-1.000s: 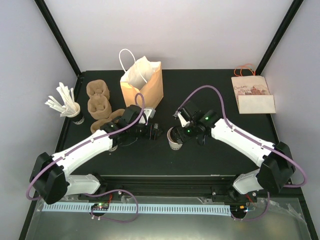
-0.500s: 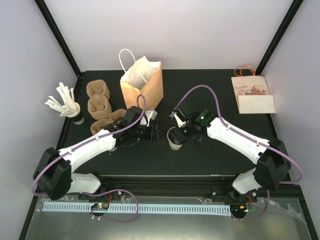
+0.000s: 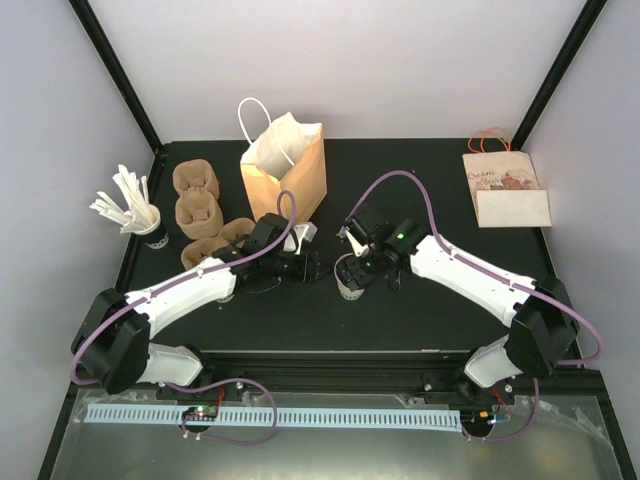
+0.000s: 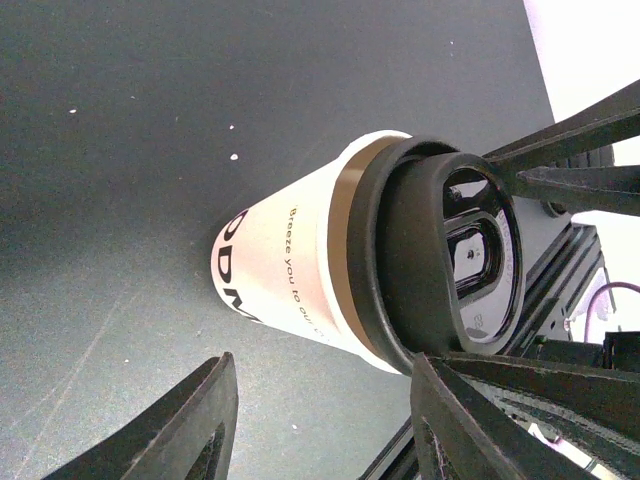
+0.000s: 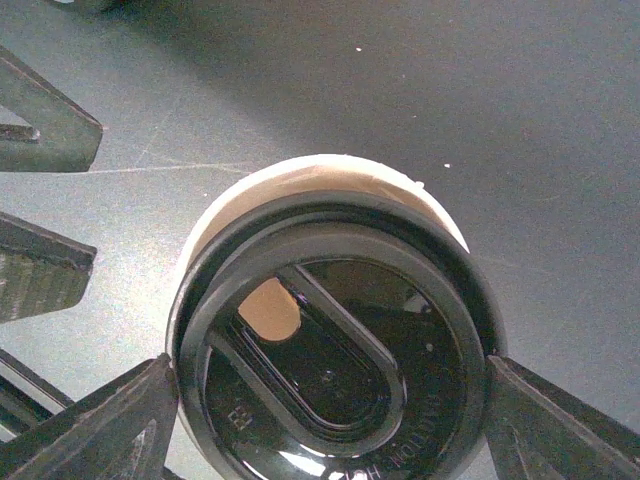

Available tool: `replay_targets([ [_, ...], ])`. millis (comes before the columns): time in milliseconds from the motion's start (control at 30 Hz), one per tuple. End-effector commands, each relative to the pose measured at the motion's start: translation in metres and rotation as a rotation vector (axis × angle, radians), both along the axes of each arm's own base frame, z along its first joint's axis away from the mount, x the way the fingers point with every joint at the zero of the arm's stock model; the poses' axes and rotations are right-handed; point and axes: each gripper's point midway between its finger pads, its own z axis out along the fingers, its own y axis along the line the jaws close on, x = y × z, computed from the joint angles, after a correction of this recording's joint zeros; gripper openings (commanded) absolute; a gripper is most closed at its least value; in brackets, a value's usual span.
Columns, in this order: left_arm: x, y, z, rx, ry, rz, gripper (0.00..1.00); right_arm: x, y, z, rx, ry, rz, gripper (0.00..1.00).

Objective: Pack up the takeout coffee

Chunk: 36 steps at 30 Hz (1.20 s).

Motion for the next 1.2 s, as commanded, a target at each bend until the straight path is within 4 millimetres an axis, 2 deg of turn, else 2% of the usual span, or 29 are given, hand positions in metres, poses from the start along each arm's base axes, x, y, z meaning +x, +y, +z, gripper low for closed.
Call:
replay_targets([
  [0,0.001,-0.003,0.004,-0.025,-0.009,-0.012,0.50,0.003,0.000,0.006,-0.019,-0.024,0.001,0.84],
  [267,0.001,-0.002,0.002,-0.019,-0.008,-0.016,0.49,0.005,0.000,0.007,-0.035,-0.036,-0.003,0.76],
  [567,0.000,-0.002,0.004,-0.036,0.001,-0.022,0.49,0.008,0.010,0.025,0.042,-0.080,0.000,0.72],
  [1167,0.000,-0.009,-0.002,-0.127,0.075,-0.047,0.46,0.005,0.011,-0.003,-0.008,-0.027,0.015,0.75],
])
